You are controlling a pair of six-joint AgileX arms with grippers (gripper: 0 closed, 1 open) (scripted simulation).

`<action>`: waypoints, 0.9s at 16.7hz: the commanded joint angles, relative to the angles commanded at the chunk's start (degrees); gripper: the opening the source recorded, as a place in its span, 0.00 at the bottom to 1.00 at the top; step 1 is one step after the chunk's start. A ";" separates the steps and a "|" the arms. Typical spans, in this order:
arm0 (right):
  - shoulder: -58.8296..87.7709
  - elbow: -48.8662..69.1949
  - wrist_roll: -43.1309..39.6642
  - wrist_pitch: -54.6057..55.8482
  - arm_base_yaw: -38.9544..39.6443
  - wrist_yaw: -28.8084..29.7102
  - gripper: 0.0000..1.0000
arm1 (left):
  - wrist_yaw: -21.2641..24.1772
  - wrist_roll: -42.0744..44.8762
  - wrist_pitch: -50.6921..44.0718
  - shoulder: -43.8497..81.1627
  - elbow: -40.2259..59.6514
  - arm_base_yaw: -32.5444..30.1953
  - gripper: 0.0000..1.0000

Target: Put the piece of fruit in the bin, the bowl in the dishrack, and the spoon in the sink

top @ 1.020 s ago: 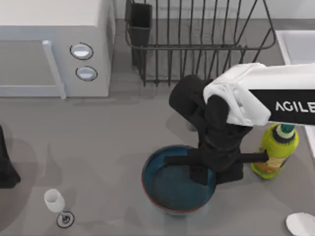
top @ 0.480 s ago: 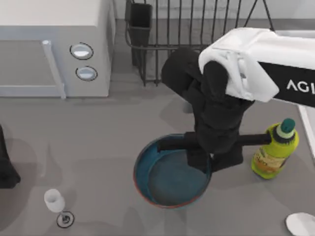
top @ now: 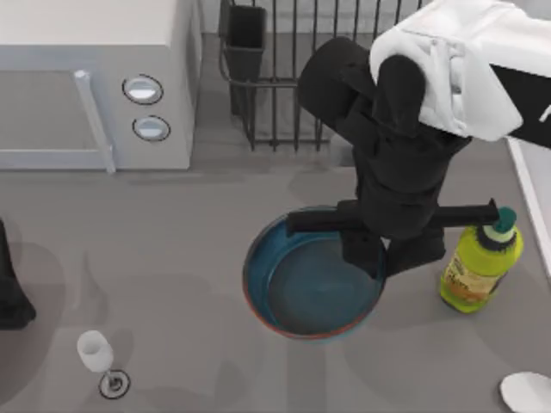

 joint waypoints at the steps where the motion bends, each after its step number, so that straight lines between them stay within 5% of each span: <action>1: 0.23 -0.15 0.06 0.17 0.27 -0.05 0.00 | 0.00 0.00 0.00 0.00 0.00 0.00 1.00; 7: -2.83 -0.53 -4.93 9.26 2.32 8.78 0.00 | 0.00 0.00 0.00 0.00 0.00 0.00 1.00; 15: -14.71 -2.99 -22.97 44.00 10.91 39.55 0.00 | 0.00 0.00 0.00 0.00 0.00 0.00 1.00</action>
